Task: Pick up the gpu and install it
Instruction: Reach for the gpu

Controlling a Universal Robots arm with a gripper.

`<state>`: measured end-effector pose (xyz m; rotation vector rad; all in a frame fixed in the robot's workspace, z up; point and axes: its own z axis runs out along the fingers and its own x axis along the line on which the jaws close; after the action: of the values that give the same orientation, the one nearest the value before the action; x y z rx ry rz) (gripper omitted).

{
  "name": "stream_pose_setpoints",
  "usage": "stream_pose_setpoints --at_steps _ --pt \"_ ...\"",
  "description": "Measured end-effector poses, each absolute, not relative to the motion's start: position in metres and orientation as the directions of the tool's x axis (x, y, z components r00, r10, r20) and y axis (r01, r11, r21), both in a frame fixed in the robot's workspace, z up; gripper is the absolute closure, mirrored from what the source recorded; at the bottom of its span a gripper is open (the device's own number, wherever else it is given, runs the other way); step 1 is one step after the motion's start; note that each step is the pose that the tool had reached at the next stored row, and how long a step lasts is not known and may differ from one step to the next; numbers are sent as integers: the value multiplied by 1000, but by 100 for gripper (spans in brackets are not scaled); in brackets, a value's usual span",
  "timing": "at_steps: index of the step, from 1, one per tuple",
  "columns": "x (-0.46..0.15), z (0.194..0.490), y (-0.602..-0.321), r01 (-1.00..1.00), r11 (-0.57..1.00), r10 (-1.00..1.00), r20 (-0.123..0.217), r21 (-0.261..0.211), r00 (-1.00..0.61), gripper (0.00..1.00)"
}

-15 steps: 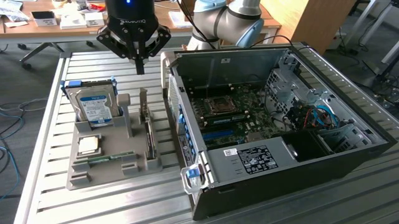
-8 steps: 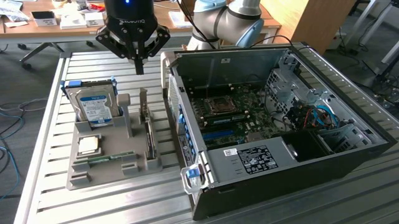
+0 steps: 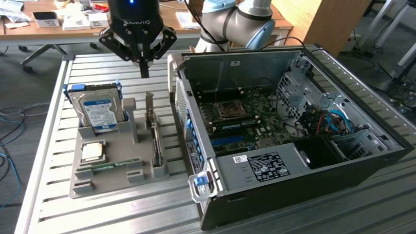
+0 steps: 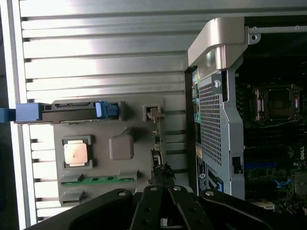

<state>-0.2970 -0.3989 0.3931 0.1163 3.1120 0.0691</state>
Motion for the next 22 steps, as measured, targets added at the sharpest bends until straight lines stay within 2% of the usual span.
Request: stream_pose_setpoints --at_steps 22 --pt "-297 393 -414 74 996 75 -25 44 -997 89"
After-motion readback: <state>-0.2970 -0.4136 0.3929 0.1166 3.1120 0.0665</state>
